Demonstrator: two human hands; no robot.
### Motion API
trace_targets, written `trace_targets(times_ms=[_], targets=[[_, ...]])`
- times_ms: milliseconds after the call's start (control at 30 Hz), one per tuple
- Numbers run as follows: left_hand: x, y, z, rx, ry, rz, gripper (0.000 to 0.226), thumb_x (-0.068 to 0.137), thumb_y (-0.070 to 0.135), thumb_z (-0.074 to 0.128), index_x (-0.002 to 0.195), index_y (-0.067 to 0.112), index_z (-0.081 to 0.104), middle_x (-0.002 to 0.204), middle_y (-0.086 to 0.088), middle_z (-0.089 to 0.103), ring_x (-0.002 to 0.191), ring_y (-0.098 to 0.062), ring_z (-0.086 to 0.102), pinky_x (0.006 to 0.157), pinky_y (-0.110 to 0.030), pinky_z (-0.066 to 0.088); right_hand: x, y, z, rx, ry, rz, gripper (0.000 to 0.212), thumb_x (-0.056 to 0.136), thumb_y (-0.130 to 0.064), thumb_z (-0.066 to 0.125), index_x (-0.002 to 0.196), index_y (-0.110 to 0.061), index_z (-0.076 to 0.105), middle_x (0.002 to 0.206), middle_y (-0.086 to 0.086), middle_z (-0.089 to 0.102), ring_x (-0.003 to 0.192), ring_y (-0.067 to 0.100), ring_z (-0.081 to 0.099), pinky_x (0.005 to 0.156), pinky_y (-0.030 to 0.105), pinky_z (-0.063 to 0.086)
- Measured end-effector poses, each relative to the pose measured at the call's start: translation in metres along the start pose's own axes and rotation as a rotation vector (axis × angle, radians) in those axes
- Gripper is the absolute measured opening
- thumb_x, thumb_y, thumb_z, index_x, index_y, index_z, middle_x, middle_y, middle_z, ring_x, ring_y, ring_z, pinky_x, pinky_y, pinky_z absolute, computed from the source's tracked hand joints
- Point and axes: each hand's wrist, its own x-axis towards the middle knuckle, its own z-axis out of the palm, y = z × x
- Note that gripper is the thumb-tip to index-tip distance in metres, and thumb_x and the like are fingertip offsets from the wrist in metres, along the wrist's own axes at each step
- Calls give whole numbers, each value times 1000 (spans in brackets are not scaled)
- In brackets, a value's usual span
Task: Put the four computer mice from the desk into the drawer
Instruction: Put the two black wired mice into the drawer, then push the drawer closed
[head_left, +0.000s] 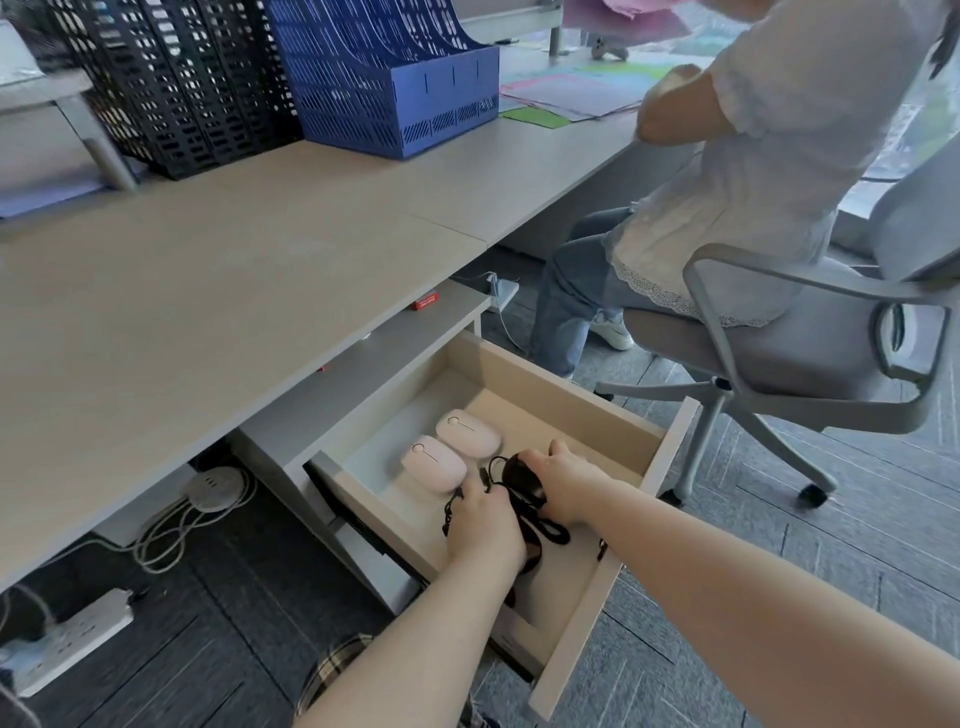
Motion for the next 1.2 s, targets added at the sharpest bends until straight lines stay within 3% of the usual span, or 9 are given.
trace_targets(times_ms=[367, 633, 767, 833, 900, 967, 1033, 1100, 1200], targets=[[7, -4, 1, 49, 48, 39, 78, 72, 39, 75, 134, 13, 35, 139, -11, 32, 119, -31, 47, 100, -37, 42, 2, -1, -4, -18, 9, -7, 58, 80, -23, 63, 132, -25, 39, 119, 13, 41, 104, 38, 55, 83, 47, 54], [-2, -4, -38, 172, 126, 159, 50, 85, 39, 61, 127, 16, 44, 131, -8, 43, 122, -28, 41, 93, -39, 44, -30, -4, -29, 168, 283, 59, 30, 91, -30, 46, 117, -19, 57, 118, 8, 59, 108, 31, 55, 85, 45, 54], [-4, 4, -77, 198, 201, 194, 40, 91, 37, 50, 122, 12, 48, 131, -11, 45, 121, -31, 42, 94, -42, 41, -48, 7, -35, 120, 462, 206, 32, 90, -23, 40, 109, -19, 65, 117, 5, 62, 123, 29, 45, 107, 46, 35], [-8, 5, -94, 213, 236, 213, 36, 92, 33, 48, 121, 11, 47, 128, -12, 46, 120, -30, 43, 91, -42, 43, -55, 13, -33, 150, 526, 346, 36, 84, -15, 39, 111, -21, 63, 135, 10, 50, 140, 33, 24, 115, 56, 13], [-11, 5, -112, 256, 318, 263, 34, 92, 33, 47, 119, 12, 46, 126, -11, 47, 119, -28, 43, 90, -41, 42, -63, 17, -33, 362, 497, 490, 51, 81, -5, 38, 127, -22, 49, 158, 14, 15, 147, 37, 0, 116, 60, 9], [-8, 3, -125, 301, 418, 327, 37, 92, 34, 47, 122, 12, 43, 132, -11, 44, 125, -28, 40, 98, -40, 38, -65, 22, -31, 581, 458, 570, 62, 82, -2, 39, 140, -22, 32, 160, 15, -10, 145, 42, 14, 112, 57, 30], [-3, -4, -140, 326, 489, 357, 47, 94, 34, 44, 135, 13, 35, 150, -15, 29, 140, -30, 23, 112, -43, 25, -64, 20, -27, 695, 448, 585, 70, 82, -1, 40, 145, -24, 20, 159, 15, -17, 133, 44, 37, 100, 53, 47], [4, -13, -152, 339, 535, 354, 59, 96, 37, 40, 146, 14, 19, 159, -14, 10, 147, -28, 5, 119, -45, 12, -61, 16, -28, 758, 469, 594, 74, 83, -1, 39, 148, -26, 14, 158, 16, -18, 132, 44, 38, 100, 52, 47], [14, -29, -170, 351, 582, 315, 66, 97, 39, 33, 150, 12, 4, 160, -13, -4, 148, -26, -5, 121, -44, 5, -55, 9, -34, 794, 474, 611, 75, 85, -2, 38, 150, -20, 7, 159, 16, -16, 138, 42, 30, 104, 51, 44]])
